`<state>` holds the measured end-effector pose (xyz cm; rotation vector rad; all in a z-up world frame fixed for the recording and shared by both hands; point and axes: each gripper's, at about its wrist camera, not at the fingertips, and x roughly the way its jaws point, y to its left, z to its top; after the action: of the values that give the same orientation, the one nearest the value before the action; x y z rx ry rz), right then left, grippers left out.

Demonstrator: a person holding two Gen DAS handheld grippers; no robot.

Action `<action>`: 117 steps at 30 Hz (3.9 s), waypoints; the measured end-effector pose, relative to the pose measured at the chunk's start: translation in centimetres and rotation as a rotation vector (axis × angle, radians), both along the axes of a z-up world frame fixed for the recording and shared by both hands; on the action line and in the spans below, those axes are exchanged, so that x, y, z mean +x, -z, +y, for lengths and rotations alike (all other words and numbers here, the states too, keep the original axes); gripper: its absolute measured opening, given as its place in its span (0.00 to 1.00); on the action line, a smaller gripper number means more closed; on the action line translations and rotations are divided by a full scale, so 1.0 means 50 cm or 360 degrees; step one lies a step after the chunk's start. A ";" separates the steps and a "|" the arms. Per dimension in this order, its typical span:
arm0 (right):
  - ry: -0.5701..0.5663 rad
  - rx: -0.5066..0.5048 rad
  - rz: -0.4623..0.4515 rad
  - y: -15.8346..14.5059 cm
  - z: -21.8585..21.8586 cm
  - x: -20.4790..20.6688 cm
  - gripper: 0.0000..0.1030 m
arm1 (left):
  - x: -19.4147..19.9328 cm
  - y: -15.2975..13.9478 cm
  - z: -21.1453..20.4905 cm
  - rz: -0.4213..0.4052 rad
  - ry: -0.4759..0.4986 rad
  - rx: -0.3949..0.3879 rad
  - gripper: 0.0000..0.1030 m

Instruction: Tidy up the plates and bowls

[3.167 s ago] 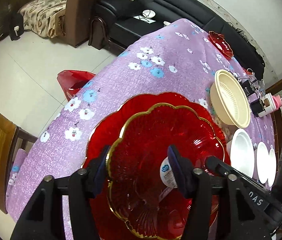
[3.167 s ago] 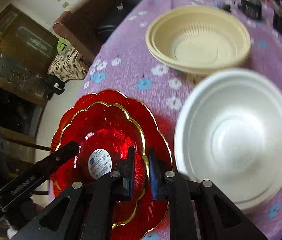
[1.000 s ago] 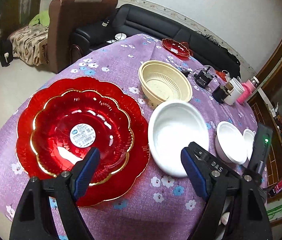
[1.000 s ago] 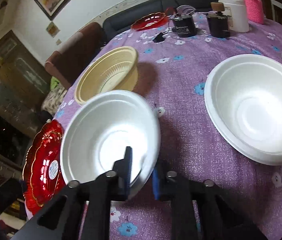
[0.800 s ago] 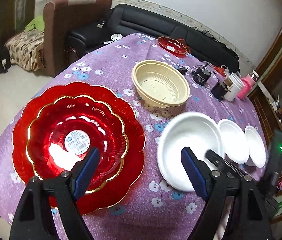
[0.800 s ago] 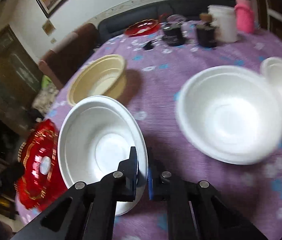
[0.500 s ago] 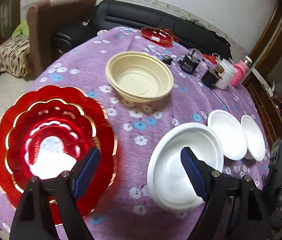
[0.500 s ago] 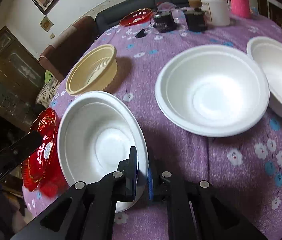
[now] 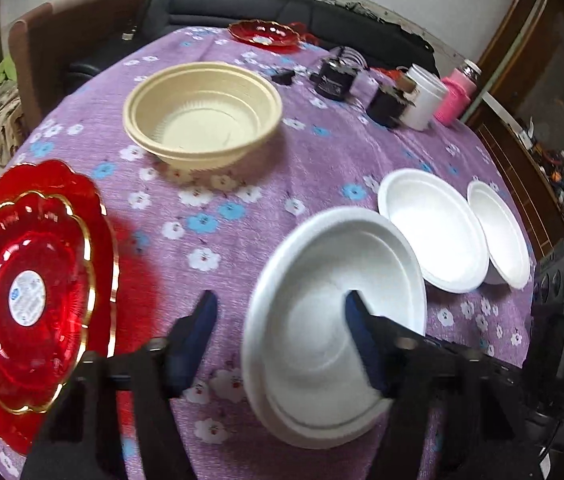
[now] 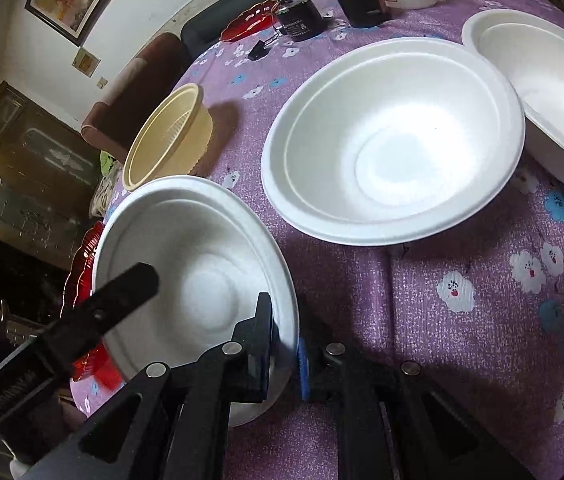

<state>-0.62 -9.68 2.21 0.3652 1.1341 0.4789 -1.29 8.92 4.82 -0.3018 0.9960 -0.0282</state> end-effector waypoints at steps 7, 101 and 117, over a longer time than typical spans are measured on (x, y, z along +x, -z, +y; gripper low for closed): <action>0.0002 -0.0006 -0.0037 -0.003 0.003 0.001 0.12 | -0.007 0.009 0.001 0.0016 0.0001 -0.0015 0.30; -0.0149 -0.0236 0.0017 -0.043 0.269 0.341 0.18 | 0.333 0.043 0.334 0.0296 -0.0259 -0.0350 0.55; -0.0181 -0.0134 -0.0154 -0.150 0.260 0.227 0.16 | 0.193 -0.073 0.307 0.0133 -0.0179 -0.0283 0.29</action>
<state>10.71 3.30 9.74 0.2031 1.0813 0.5412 8.35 24.26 8.45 -0.5250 1.0600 -0.0016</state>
